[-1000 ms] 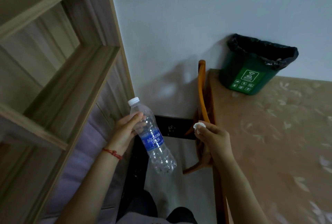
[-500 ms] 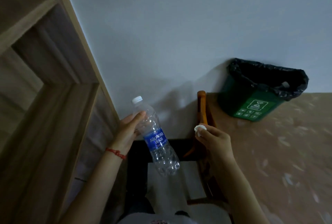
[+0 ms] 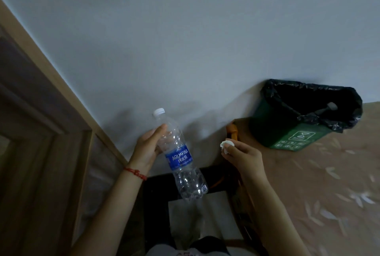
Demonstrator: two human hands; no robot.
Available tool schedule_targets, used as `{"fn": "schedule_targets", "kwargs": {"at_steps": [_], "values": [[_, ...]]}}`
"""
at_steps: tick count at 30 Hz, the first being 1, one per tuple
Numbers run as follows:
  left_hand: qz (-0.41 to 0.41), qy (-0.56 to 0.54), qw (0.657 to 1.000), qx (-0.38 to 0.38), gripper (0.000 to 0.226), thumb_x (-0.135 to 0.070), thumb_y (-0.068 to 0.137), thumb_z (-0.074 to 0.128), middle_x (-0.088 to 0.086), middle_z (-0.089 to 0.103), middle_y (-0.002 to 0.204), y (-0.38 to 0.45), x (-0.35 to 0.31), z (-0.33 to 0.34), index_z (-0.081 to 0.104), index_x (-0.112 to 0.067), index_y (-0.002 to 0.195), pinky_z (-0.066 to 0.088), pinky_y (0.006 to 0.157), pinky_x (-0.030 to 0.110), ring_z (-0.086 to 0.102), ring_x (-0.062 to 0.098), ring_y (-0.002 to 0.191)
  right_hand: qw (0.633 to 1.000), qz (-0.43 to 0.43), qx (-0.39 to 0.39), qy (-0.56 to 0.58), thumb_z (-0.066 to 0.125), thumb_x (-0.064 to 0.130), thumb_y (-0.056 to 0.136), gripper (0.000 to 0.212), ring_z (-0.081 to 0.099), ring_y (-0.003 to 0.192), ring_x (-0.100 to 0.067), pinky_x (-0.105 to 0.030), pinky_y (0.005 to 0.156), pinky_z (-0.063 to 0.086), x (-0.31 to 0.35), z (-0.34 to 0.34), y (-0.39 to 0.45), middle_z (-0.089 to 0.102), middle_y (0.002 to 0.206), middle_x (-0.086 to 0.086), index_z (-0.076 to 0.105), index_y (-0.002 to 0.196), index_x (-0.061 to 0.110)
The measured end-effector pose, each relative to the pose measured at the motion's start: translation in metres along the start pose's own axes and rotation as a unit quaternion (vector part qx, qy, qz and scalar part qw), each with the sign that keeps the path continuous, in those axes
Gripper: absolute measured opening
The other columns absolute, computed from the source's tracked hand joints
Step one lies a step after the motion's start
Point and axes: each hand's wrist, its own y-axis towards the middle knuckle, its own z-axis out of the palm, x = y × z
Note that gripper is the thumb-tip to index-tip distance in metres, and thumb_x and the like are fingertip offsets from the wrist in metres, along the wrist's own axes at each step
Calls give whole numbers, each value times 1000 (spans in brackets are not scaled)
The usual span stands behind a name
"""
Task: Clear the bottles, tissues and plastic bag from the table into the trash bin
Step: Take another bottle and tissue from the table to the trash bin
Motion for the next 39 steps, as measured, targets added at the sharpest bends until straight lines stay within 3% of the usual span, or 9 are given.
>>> {"fn": "schedule_targets", "kwargs": {"at_steps": [3, 6, 10, 16, 21, 27, 30, 34, 39], "values": [[2, 10, 999, 33, 15, -22, 88, 53, -1, 72, 68, 18, -5, 18, 64, -11, 85, 55, 55, 22, 66, 10, 61, 999, -6, -30, 29, 71, 9, 76, 19, 64, 81, -19, -36, 84, 51, 10, -8, 11, 71, 75, -6, 76, 63, 22], [-3, 22, 997, 77, 18, -28, 83, 57, 0, 73, 73, 35, -9, 42, 65, -13, 87, 54, 54, 22, 66, 10, 63, 998, -14, -60, 16, 73, 14, 75, 8, 68, 83, -20, -33, 82, 53, 16, -26, 20, 74, 78, -5, 76, 71, 21], [-18, 32, 991, 125, 30, -36, 67, 62, 4, 71, 80, 55, -10, 85, 66, -12, 85, 54, 55, 24, 65, 13, 64, 994, -22, -100, 46, 70, 10, 78, 8, 68, 72, -8, -19, 66, 55, 25, -55, 28, 74, 72, 0, 72, 79, 18], [-34, 74, 981, 178, 41, -43, 66, 62, 8, 67, 91, 70, -7, 144, 63, -12, 94, 49, 70, 33, 63, 19, 79, 983, -14, -178, 44, 72, 13, 77, 6, 69, 86, -14, -34, 85, 54, 29, -95, 33, 75, 78, 2, 74, 81, 17], [-56, 91, 961, 257, 39, -40, 68, 59, 5, 67, 85, 74, -6, 185, 61, -12, 94, 50, 65, 29, 65, 15, 73, 968, -19, -238, 72, 72, 13, 77, 8, 68, 81, -15, -36, 85, 54, 33, -112, 24, 74, 75, 0, 74, 73, 20], [-66, 125, 931, 336, 52, -44, 69, 59, 6, 67, 90, 87, -11, 216, 59, -7, 106, 49, 78, 36, 63, 21, 84, 944, -26, -316, 88, 74, 18, 74, 7, 68, 83, -17, -44, 90, 53, 40, -122, 21, 75, 80, -2, 75, 81, 16], [-74, 128, 922, 358, 50, -42, 69, 58, 6, 68, 91, 95, -15, 226, 59, -9, 105, 50, 79, 35, 63, 21, 85, 937, -37, -334, 89, 74, 21, 73, 9, 68, 86, -18, -42, 91, 52, 50, -121, 27, 74, 82, -2, 76, 81, 16], [-88, 132, 917, 365, 42, -40, 73, 57, 6, 67, 92, 104, -19, 236, 60, -11, 102, 50, 78, 35, 63, 21, 85, 926, -68, -355, 105, 70, 10, 78, 10, 65, 78, -17, -38, 87, 53, 77, -122, 47, 71, 76, -5, 74, 74, 18], [-90, 126, 919, 361, 47, -41, 68, 58, 7, 66, 91, 109, -24, 242, 60, -9, 102, 50, 74, 32, 62, 21, 83, 924, -88, -371, 34, 71, 13, 78, 12, 68, 78, -15, -29, 81, 56, 110, -130, 83, 72, 80, -3, 73, 89, 9]]}}
